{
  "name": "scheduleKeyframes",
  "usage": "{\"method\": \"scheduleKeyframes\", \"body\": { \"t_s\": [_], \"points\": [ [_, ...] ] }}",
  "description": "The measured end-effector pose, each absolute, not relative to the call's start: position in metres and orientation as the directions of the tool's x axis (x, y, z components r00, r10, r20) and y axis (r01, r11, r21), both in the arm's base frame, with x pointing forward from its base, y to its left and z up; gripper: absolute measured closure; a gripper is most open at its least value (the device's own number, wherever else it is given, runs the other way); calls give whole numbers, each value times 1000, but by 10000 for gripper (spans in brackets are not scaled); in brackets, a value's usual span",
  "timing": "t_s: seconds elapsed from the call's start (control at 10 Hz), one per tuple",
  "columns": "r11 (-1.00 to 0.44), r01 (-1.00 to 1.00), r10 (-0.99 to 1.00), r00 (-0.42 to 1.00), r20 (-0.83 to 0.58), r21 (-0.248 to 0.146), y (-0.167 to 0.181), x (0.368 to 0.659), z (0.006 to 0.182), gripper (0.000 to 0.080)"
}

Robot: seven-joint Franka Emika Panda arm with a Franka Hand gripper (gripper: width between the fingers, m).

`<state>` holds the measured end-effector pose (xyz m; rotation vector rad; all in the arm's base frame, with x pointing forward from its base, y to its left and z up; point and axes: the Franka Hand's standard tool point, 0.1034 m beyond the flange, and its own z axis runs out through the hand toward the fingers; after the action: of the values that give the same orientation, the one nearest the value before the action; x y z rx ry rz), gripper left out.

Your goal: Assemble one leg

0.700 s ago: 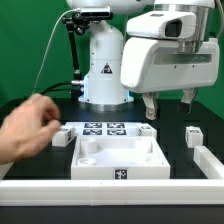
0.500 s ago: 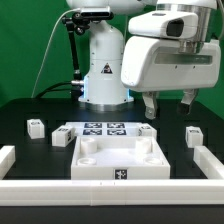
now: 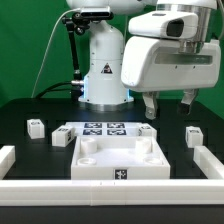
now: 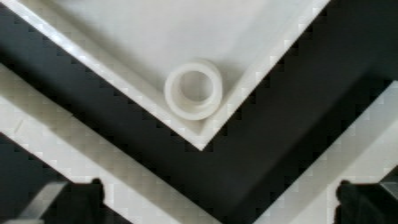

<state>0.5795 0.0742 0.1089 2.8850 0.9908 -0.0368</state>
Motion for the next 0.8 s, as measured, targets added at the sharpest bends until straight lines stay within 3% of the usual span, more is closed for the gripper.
{"method": "scheduleKeyframes", "body": {
  "t_s": [0.3, 0.4, 0.5, 0.8],
  "points": [
    [-759, 648, 644, 762, -65, 71, 69, 579, 108, 150],
    [-724, 688, 682, 725, -96, 52, 50, 580, 104, 150],
    [-705, 707, 703, 706, -82, 51, 37, 577, 91, 150],
    [-444, 896, 895, 443, -56, 5, 4, 547, 59, 150]
  ]
}}
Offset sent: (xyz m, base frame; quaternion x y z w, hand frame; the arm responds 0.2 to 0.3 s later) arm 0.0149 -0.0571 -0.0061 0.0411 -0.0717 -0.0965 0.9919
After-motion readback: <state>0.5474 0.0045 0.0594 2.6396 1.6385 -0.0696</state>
